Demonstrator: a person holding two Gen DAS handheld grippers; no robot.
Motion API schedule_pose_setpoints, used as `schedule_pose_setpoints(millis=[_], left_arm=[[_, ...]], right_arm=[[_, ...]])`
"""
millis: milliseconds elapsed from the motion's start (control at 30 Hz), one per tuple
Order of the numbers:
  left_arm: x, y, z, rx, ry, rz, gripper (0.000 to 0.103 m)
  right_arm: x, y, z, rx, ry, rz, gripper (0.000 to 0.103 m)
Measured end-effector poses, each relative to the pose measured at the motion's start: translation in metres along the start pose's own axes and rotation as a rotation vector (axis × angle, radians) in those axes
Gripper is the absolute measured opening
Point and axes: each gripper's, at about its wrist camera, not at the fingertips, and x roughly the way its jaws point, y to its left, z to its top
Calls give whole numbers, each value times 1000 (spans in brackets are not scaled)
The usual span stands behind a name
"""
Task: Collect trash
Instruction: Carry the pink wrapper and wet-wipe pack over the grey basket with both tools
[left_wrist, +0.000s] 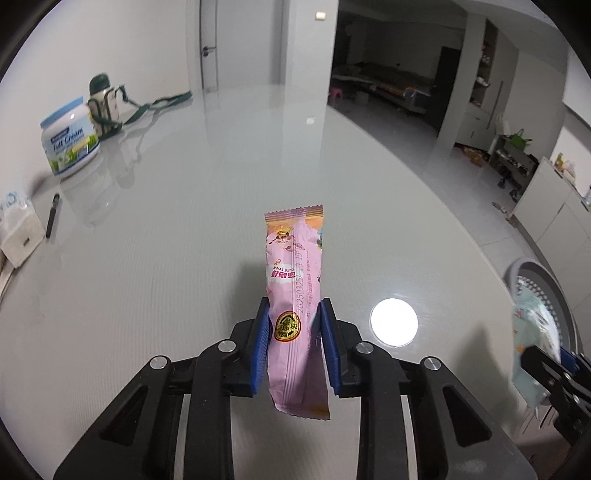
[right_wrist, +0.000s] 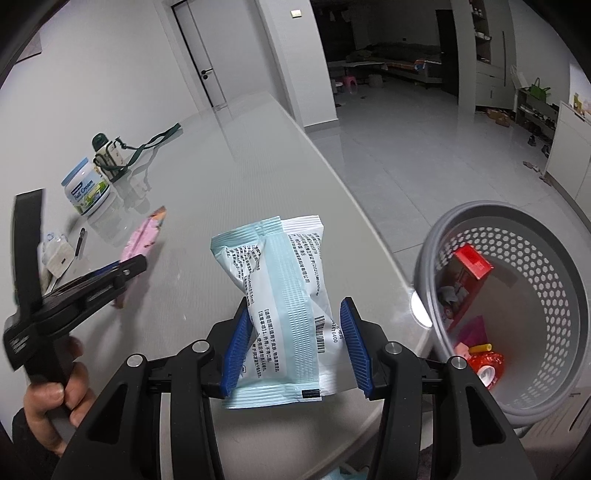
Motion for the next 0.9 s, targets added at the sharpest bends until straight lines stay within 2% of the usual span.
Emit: schedule_pose_setpoints(millis=[233, 367, 533, 733, 900], left_arm=[[-19, -36, 1, 56, -17, -97, 27], [-27, -71, 5, 106, -34, -148, 27], [-43, -124, 6, 181, -54, -247, 27], [-59, -179, -4, 285, -59, -346, 27], [-63, -218, -15, 360, -47, -397, 27]], right_arm=[[-15, -30, -9, 52, -11, -53, 47], [-34, -57, -16, 98, -34, -99, 47], [-67, -101, -30, 191, -83, -168, 47], [-97, -143, -53, 295, -134, -231, 47], [-113, -174, -70, 368, -154, -271, 47]])
